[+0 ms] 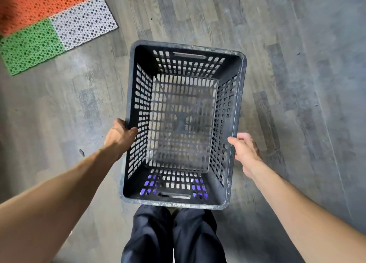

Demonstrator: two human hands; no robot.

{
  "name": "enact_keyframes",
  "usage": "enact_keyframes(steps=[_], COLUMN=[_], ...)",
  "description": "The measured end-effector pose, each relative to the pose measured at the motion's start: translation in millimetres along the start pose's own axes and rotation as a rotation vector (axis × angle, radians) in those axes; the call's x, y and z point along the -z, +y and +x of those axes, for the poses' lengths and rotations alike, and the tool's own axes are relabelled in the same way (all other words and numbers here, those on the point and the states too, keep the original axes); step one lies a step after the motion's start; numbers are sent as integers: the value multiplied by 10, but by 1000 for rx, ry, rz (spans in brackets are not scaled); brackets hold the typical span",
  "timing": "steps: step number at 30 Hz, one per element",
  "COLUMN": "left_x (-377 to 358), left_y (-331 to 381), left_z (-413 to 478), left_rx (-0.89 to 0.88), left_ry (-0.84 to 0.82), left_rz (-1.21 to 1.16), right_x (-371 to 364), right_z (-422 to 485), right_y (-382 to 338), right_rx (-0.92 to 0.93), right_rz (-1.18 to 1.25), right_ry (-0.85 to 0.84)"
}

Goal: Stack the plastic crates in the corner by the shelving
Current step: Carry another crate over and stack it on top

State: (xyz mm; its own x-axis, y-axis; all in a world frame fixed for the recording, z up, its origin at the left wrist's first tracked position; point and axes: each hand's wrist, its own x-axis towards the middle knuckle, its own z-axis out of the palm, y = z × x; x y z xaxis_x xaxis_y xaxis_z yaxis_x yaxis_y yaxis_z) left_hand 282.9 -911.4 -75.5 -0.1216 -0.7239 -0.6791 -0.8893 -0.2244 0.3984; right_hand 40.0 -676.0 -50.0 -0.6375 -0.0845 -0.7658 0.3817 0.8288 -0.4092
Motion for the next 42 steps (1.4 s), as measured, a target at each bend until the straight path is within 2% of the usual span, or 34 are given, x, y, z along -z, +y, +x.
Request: enact_keyframes(steps=[6,11,15,24,32,42], left_x=[473,1039,1469,2227,2946,3687], left_y=[-131,-62,-169,-622,-1279,-2118], left_z=[-555,-1374,-2096,-3523,-4662,-5750], left_rx=[-27,7,9,205,343,499], left_ry=[129,205,255,425,639,956], left_rz=[21,107,75,-91,-306,-413], right_x=[170,357,486,481,47,-693], right_z=[-501,-1105,-1711,-3045,-4428,-6006], right_y=[-399,-710,-954,-1471,-1777,-1856], right_rx=[176,272,346,580,827,1148], right_rz=[-146,-288,-384,-571,-679,-818], right_ry=[-86,-146,-206,-240,-328,-401])
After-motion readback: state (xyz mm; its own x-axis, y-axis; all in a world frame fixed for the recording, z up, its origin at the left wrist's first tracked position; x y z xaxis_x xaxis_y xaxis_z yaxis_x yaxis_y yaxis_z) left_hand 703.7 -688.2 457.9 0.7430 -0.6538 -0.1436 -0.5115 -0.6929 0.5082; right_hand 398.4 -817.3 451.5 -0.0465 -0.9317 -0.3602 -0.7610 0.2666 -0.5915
